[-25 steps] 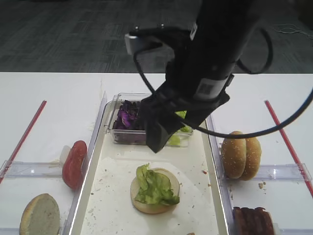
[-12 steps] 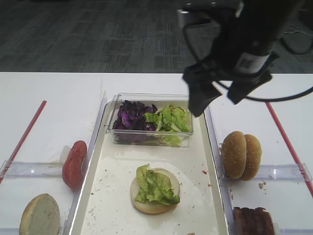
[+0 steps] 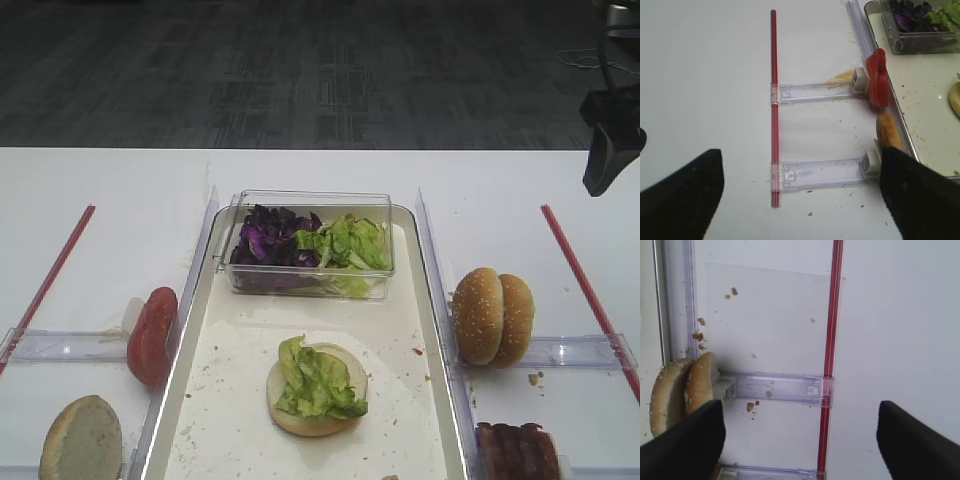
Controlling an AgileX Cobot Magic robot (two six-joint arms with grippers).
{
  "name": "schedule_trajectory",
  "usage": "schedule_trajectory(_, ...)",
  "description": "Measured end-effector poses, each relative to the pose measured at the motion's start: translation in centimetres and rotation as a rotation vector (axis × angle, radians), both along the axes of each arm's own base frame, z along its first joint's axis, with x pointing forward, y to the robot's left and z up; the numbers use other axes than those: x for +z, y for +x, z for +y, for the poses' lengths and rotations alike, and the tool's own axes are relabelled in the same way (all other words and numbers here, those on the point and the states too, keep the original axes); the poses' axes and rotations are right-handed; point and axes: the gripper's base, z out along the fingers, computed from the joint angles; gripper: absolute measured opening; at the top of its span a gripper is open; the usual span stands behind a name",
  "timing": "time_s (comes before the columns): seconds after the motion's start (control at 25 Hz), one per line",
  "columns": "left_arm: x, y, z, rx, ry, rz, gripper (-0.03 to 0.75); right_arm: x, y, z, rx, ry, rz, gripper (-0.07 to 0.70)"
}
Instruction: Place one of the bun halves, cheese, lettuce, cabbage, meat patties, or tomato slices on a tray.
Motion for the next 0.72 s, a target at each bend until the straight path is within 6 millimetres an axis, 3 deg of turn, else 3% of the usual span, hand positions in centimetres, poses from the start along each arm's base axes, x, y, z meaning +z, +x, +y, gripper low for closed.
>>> schedule_trajectory(0.36,0.0,0.0,0.0,0.000,0.000,0.000,0.616,-0.5,-0.8,0.0,-0.016,0.005,0.027,0.645)
schedule_trajectory(0.52,0.0,0.0,0.0,0.000,0.000,0.000,0.616,-0.6,-3.7,0.1,-0.018,0.006,0.044,0.645)
schedule_trajectory(0.72,0.0,0.0,0.0,0.000,0.000,0.000,0.616,-1.4,-8.9,0.3,-0.022,0.005,0.036,0.645)
